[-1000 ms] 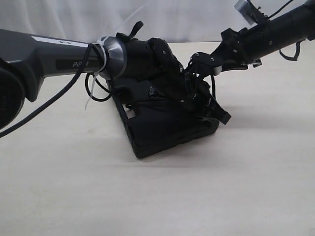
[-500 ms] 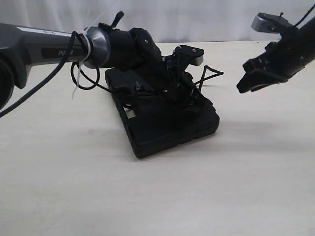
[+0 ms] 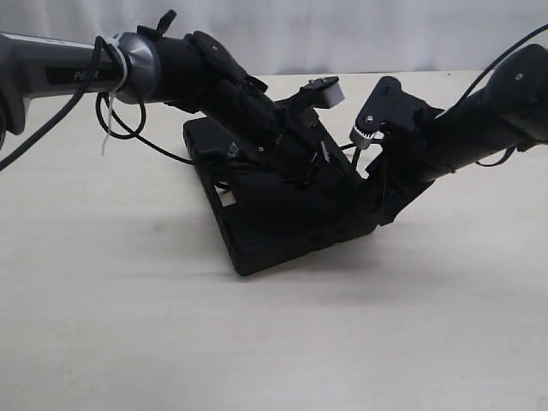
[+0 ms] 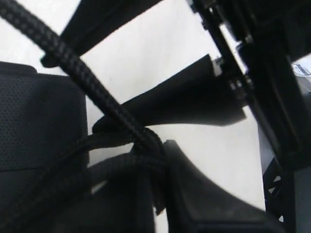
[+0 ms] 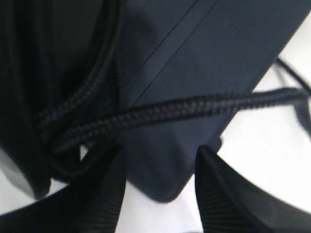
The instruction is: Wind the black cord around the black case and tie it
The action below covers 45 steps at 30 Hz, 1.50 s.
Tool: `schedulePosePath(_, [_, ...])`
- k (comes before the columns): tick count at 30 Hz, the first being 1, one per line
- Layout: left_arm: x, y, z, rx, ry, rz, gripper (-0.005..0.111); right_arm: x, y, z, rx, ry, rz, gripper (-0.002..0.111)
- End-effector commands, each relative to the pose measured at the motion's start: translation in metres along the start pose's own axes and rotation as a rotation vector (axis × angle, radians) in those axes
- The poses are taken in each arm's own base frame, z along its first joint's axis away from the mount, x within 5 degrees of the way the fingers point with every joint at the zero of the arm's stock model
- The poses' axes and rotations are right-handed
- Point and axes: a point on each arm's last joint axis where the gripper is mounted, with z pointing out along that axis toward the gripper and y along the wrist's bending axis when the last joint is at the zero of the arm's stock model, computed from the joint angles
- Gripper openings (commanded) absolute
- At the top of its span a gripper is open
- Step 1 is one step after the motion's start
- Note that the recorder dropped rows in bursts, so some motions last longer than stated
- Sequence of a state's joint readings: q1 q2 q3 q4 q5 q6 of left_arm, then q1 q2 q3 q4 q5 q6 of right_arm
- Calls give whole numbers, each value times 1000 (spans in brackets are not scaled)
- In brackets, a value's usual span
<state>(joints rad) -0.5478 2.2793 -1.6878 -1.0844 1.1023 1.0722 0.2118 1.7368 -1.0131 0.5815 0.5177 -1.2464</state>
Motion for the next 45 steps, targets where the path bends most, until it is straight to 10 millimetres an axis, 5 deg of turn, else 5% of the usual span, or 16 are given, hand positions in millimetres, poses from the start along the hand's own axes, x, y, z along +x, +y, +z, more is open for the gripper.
schedulePosePath(1, [-5, -5, -4, 25, -29, 4, 0, -6, -1, -5, 59, -35, -24, 43])
schedulePosePath(5, [-5, -5, -4, 16, -34, 4, 0, -6, 0, -6, 47, -33, -17, 39])
schedulePosePath(10, [-5, -6, -4, 27, -28, 5, 0, -6, 2, -8, 29, -29, -8, 4])
schedulePosePath(18, [-4, -6, -4, 36, -21, 6, 0, -5, 3, -10, 15, -13, 3, 4])
schedulePosePath(24, [-1, 3, -4, -68, 13, 44, 1, 3, -2, -20, 92, 86, 9, 21])
schedulePosePath(29, [3, 12, -5, -166, 60, 64, 17, 5, 0, -17, 68, 110, 6, 46])
schedulePosePath(36, [12, 13, -6, -166, 161, 108, 53, 4, -1, -17, 80, 102, 5, 47])
schedulePosePath(45, [26, 12, -9, -145, 325, 152, 54, 3, -2, -17, 92, 83, 24, 47])
